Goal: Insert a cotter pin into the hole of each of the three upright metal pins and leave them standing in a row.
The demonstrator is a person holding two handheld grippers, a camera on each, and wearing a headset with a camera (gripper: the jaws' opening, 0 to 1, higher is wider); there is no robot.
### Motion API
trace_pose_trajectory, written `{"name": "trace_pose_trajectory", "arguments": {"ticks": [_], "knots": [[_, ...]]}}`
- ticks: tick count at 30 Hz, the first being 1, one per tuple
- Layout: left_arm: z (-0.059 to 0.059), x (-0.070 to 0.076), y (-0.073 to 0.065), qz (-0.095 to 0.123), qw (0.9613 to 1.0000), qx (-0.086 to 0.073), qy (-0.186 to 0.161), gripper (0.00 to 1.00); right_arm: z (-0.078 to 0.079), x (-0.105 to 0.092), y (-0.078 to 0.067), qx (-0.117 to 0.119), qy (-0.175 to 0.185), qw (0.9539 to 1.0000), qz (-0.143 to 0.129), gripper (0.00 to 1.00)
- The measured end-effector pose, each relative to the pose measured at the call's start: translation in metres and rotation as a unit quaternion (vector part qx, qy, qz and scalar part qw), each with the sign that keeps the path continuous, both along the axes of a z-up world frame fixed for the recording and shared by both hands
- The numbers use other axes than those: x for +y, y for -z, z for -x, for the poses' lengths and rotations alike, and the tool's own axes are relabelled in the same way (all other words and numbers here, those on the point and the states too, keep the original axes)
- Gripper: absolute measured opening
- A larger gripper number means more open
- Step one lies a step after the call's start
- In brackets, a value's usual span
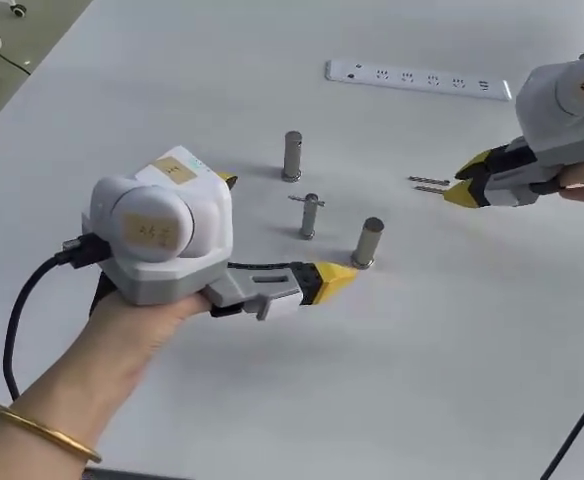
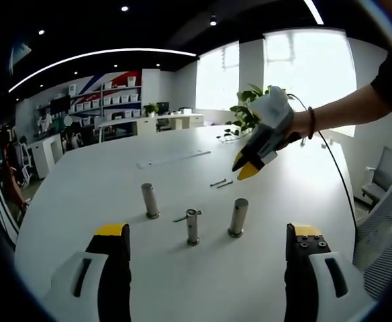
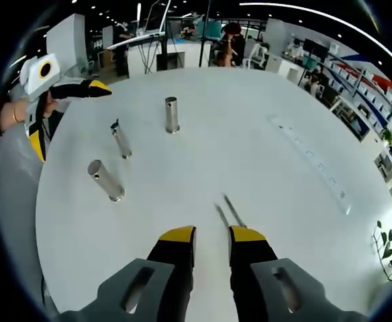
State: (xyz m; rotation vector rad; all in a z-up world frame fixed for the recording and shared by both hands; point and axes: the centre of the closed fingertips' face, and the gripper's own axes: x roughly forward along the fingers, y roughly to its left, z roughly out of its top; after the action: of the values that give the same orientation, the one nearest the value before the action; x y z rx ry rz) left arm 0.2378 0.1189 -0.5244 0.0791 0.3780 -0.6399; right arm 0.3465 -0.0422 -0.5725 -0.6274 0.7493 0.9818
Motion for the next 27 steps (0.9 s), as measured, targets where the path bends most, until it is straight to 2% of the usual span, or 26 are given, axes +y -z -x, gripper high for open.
{"name": "trace_pose_trajectory", "arguments": {"ticks": [2,4,5,13,19,22,24,27], "knots": [[-0.001,0.003,0.0,-0.002,1.0,-0.002,-0.006,0.93,-0.003,-0.002,0.005,0.004,0.003,1.0,0.006,0.14],[-0.002,0.005,-0.004,-0.005,0.9999,-0.012,-0.008,0.88,-0.006,-0.003,0.011,0.01,0.006,0.9999,0.009,0.13],[-0.003,0.005,-0.005,-0.003,0.9999,-0.013,-0.009,0.89,-0.007,-0.004,0.012,0.011,0.009,0.9998,0.01,0.13],[-0.003,0.008,0.0,0.003,0.9999,-0.001,-0.015,0.91,-0.016,-0.006,0.024,0.028,0.015,0.9993,0.019,0.11],[-0.004,0.008,0.002,0.005,0.9999,0.002,-0.015,0.92,-0.016,-0.008,0.028,0.042,0.013,0.9986,0.029,0.09],[-0.004,0.008,0.001,0.005,0.9999,0.001,-0.015,0.92,-0.014,-0.013,0.031,0.05,0.008,0.9976,0.046,0.08],[-0.004,0.008,0.001,0.006,0.9999,0.002,-0.015,0.92,-0.01,-0.011,0.03,0.066,0.004,0.997,0.04,0.06],[-0.004,0.008,0.001,0.006,0.9999,0.002,-0.015,0.91,-0.01,-0.01,0.029,0.069,0.001,0.9967,0.043,0.05]]}}
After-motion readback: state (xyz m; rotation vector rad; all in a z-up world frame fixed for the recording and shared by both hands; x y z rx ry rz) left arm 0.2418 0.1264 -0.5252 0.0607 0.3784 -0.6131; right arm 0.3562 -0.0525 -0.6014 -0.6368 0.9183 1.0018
